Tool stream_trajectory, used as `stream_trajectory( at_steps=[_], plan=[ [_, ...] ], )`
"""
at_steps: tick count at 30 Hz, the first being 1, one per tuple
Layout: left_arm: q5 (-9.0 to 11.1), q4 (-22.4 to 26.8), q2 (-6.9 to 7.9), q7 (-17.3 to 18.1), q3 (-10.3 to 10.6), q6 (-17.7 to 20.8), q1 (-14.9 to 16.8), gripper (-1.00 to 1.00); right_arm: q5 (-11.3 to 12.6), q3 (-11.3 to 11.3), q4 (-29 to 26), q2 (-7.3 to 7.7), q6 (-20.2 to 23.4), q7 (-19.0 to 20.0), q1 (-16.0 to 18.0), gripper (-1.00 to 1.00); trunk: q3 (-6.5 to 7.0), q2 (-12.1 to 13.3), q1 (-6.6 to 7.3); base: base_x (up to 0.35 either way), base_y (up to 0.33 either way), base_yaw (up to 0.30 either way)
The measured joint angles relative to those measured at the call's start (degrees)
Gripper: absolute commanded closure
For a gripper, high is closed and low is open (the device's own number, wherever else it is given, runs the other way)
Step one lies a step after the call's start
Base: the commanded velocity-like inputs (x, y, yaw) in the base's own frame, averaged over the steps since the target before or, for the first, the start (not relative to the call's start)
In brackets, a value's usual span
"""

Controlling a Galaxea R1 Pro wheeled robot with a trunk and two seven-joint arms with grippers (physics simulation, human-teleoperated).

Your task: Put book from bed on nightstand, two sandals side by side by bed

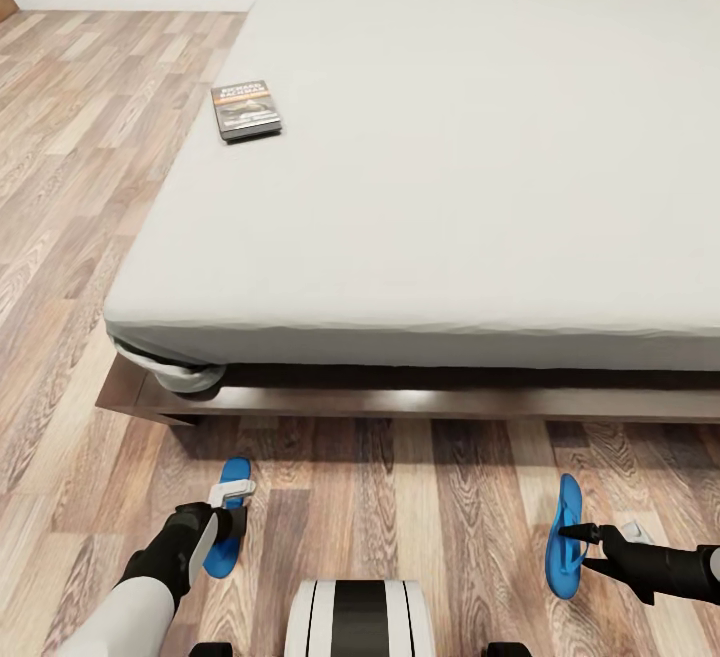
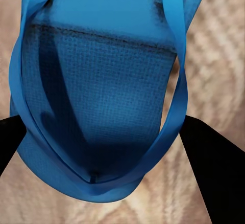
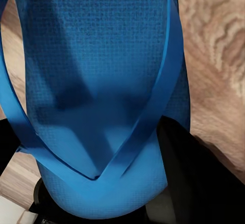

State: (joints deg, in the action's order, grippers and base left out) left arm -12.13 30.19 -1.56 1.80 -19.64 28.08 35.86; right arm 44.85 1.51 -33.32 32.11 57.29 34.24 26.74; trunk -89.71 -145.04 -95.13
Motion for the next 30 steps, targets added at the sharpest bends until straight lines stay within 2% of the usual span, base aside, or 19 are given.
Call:
stream_trajectory(
  at_steps=[7, 11, 18, 21, 30],
  plan=[
    [0.0, 0.0, 0.00, 0.0, 0.0, 0.0, 0.0, 1.00, 0.0, 0.0, 0.0, -0.02, 0.0, 0.0, 0.0, 1.00, 0.00, 0.0, 0.00, 0.000, 0.000, 0.000],
    [-1.1, -2.5, 0.03, -0.1, -0.1, -2.8, 0.0, 1.00, 0.1, 0.0, 0.0, -0.02, 0.0, 0.0, 0.0, 1.00, 0.88, 0.1, 0.11, 0.000, 0.000, 0.000],
    [-1.1, -2.5, 0.03, -0.1, -0.1, -2.8, 0.0, 1.00, 0.0, 0.0, 0.0, -0.02, 0.0, 0.0, 0.0, 1.00, 0.89, 0.1, 0.10, 0.000, 0.000, 0.000],
    [-1.2, -3.3, 0.05, -0.1, 0.0, -3.3, -0.1, 1.00, 0.1, 0.0, 0.0, -0.02, 0.0, 0.0, 0.0, 1.00, 1.53, 0.1, 0.15, 0.000, 0.000, 0.000],
    [-1.2, -3.3, 0.05, -0.1, 0.0, -3.3, -0.1, 1.00, 0.0, 0.0, 0.0, -0.02, 0.0, 0.0, 0.0, 1.00, 1.54, 0.1, 0.15, 0.000, 0.000, 0.000]
  ],
)
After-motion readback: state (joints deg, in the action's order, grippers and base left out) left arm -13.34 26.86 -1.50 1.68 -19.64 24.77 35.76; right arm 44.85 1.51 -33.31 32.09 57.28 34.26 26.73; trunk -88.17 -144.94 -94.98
